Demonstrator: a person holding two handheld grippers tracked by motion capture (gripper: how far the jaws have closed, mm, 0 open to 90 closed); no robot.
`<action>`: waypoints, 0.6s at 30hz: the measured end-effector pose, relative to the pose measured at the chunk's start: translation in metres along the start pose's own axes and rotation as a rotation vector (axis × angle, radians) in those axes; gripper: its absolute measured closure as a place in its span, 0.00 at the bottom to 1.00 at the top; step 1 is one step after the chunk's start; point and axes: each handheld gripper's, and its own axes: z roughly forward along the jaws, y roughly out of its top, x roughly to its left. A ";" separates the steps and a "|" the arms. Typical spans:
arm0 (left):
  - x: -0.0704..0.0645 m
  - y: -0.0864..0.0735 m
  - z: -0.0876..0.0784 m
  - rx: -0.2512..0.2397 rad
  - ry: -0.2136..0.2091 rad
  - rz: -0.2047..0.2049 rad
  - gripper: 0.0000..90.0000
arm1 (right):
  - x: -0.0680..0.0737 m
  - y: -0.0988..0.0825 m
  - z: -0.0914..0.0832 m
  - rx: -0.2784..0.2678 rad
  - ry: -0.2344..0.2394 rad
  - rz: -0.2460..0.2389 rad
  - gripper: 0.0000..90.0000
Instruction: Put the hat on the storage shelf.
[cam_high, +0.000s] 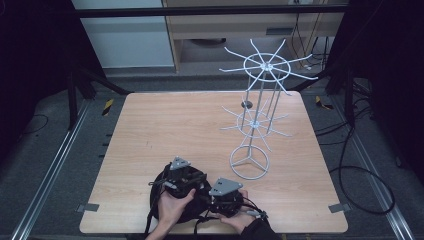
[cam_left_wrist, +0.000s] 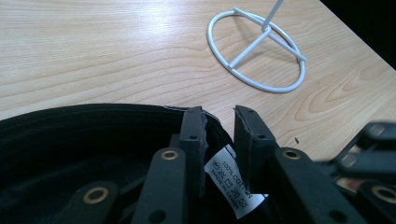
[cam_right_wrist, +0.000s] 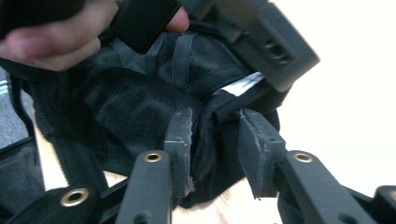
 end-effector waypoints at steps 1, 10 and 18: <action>0.000 0.000 0.000 -0.003 -0.004 0.002 0.83 | -0.001 0.000 -0.003 -0.003 0.002 0.005 0.70; 0.001 0.000 -0.002 0.008 0.016 0.028 0.91 | -0.010 -0.009 -0.029 -0.034 0.006 0.042 0.67; -0.003 -0.001 0.008 0.083 0.076 0.070 0.71 | -0.021 -0.015 -0.033 -0.010 -0.026 0.074 0.72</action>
